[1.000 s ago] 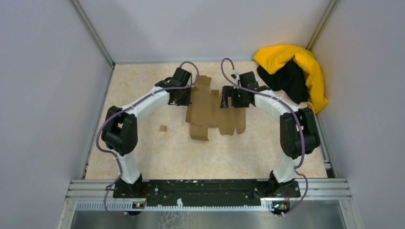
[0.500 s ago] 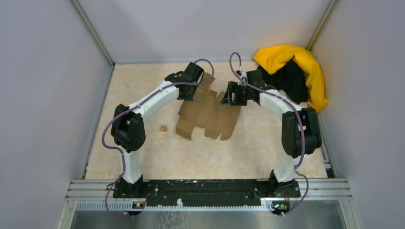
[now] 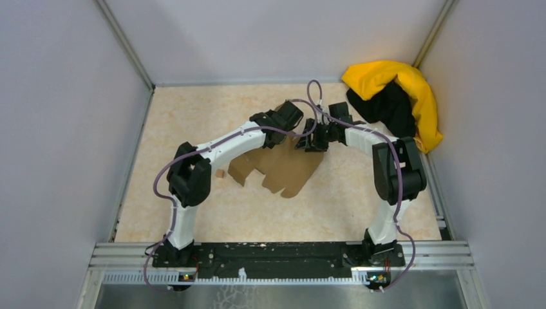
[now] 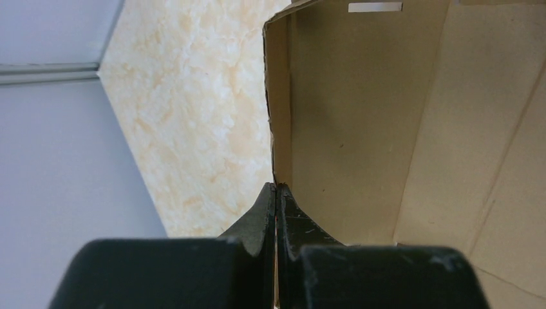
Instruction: Fold the paper box
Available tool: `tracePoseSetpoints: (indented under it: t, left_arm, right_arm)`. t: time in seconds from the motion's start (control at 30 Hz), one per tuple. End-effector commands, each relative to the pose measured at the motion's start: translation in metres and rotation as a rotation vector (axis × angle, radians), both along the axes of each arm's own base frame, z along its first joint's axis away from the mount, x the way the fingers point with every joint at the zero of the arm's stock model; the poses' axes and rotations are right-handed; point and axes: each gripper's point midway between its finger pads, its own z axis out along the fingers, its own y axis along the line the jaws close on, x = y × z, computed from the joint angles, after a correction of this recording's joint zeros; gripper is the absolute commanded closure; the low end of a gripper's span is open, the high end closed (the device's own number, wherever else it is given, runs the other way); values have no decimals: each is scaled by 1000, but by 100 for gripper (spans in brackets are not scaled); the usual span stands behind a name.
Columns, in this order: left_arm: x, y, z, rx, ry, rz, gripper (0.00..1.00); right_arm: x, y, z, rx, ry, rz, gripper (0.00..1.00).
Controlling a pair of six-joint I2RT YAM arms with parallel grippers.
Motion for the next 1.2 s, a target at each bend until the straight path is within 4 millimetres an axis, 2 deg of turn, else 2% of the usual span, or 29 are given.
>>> tracePoseSetpoints:
  t: [0.0, 0.2, 0.33, 0.47, 0.77, 1.07, 1.17]
  left_arm:
    - [10, -1, 20, 124, -105, -2, 100]
    - [9, -2, 36, 200, -192, 2, 100]
    - [9, -4, 49, 246, -247, -10, 100]
    - [7, -10, 50, 292, -270, -28, 100]
    - [-3, -18, 17, 360, -232, -69, 99]
    - [-10, -19, -26, 334, -154, -75, 98]
    - [-12, -18, -34, 323, -139, -71, 97]
  right_arm:
    - [14, -5, 17, 98, -38, -23, 43]
    - [30, -27, 32, 221, -43, -104, 44]
    - [31, -25, 37, 258, -56, -104, 46]
    - [34, -25, 36, 262, -59, -112, 46]
    - [59, -39, 41, 279, -68, -165, 45]
    - [77, -47, 24, 280, -37, -203, 45]
    - [88, -47, 21, 299, -29, -228, 45]
